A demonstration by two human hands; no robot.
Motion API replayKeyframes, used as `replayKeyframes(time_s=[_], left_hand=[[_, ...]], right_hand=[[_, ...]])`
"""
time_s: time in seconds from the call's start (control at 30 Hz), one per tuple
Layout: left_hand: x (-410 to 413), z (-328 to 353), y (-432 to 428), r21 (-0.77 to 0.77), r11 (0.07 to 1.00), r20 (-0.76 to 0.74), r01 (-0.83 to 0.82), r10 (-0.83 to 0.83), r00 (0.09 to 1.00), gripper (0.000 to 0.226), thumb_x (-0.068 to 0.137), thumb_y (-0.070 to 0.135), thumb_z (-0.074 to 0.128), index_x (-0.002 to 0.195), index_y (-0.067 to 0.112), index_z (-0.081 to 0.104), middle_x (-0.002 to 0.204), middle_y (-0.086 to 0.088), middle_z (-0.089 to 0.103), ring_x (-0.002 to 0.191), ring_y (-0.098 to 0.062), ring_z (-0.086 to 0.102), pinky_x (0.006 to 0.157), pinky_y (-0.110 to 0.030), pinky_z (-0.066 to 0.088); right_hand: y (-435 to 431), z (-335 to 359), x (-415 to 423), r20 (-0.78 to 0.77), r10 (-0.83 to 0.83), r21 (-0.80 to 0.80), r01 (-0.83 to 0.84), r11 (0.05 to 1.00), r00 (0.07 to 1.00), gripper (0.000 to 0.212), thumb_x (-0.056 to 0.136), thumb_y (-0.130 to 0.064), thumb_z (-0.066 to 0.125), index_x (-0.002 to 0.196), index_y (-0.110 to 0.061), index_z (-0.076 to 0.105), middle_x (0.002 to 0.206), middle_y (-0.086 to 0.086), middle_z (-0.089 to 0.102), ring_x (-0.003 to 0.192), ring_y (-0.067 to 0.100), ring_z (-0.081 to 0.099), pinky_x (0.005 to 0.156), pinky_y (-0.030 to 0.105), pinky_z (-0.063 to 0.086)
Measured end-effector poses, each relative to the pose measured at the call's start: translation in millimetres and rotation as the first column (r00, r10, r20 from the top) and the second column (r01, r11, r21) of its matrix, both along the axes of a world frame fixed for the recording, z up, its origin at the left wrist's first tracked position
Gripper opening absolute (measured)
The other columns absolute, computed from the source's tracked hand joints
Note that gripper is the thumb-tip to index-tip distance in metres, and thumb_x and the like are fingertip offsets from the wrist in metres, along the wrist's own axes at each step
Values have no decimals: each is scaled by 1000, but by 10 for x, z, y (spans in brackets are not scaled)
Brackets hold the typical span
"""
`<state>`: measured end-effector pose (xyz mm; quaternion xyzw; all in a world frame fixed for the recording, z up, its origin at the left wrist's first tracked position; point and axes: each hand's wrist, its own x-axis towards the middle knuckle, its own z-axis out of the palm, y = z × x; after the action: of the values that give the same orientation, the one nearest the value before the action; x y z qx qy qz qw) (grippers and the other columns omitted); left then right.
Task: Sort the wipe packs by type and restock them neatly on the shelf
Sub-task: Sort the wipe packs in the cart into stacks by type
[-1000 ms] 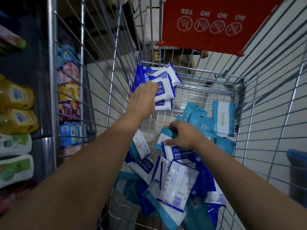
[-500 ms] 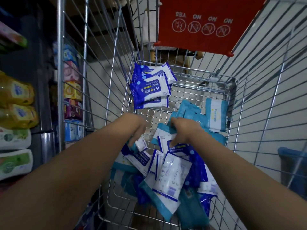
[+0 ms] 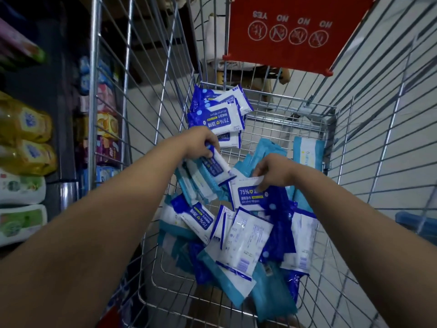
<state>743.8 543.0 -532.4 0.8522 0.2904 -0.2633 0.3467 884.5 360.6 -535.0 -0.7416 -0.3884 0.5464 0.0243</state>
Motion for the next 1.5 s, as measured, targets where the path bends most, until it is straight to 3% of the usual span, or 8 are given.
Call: replayKeyframes(time_s=[0.23, 0.4, 0.67, 0.87, 1.13, 1.3, 1.37, 1.5], left_hand=[[358, 164, 324, -178, 855, 300, -486, 518, 801, 21, 91, 10, 62, 111, 14, 63, 112, 0, 57, 108, -18, 56, 86, -32, 51], [442, 14, 379, 359, 829, 410, -428, 272, 871, 40, 95, 8, 51, 135, 12, 49, 139, -7, 43, 131, -22, 33, 108, -31, 29], [-22, -213, -380, 134, 699, 564, -702, 529, 634, 39, 84, -13, 41, 115, 6, 53, 119, -10, 51, 107, -24, 50, 86, -30, 42], [-344, -501, -575, 282, 955, -72, 94, -76, 994, 61, 72, 9, 67, 128, 13, 43, 131, -8, 42, 123, -26, 38, 101, -36, 32], [-217, -458, -376, 296, 692, -250, 658, -609, 753, 84, 65, 46, 78, 137, 25, 39, 143, -8, 33, 133, -26, 27, 113, -40, 20], [-142, -290, -363, -7, 614, -553, 789, -660, 509, 93, 45, 58, 85, 124, 23, 50, 120, -2, 56, 110, -25, 54, 95, -41, 45], [-157, -252, -364, -67, 706, -627, 705, -580, 521, 83, 57, 46, 82, 128, 21, 49, 125, -4, 56, 115, -28, 54, 100, -45, 43], [-201, -182, -323, 21, 556, -598, 831, -659, 456, 50, 77, 23, 71, 124, 21, 52, 121, -3, 60, 114, -26, 56, 102, -46, 41]], right_hand=[[57, 38, 87, -222, -273, 56, 292, 955, 936, 17, 79, -1, 73, 93, -10, 72, 81, -1, 69, 72, 12, 64, 66, 18, 54], [232, 72, 133, -442, -531, 36, 606, 794, 723, 19, 80, 0, 70, 87, -17, 71, 75, -1, 71, 67, 14, 67, 51, 22, 55], [998, 55, 282, -526, -641, 161, 805, 571, 559, 39, 85, -6, 68, 124, -8, 59, 110, 7, 65, 77, 12, 65, 57, 24, 57], [1193, -68, 213, -321, -620, 536, 677, 504, 716, 79, 82, -12, 74, 148, -19, 30, 154, 7, 27, 140, 22, 30, 113, 35, 33], [20, -391, -43, 276, -250, 296, 165, 941, 928, 50, 84, -48, 64, 117, -11, 63, 122, 10, 58, 116, 29, 53, 94, 36, 44], [-371, -337, -340, 337, 92, 217, -172, 961, 937, 67, 78, -53, 67, 131, -14, 53, 140, 5, 45, 133, 23, 34, 109, 34, 27], [-423, -349, -435, 392, 130, 213, -228, 950, 911, 61, 81, -47, 65, 131, -16, 52, 139, 2, 43, 131, 22, 33, 107, 33, 27], [-355, -335, -424, 416, 166, 171, -256, 951, 894, 52, 83, -40, 65, 127, -16, 54, 131, 4, 46, 124, 24, 36, 101, 36, 32]])
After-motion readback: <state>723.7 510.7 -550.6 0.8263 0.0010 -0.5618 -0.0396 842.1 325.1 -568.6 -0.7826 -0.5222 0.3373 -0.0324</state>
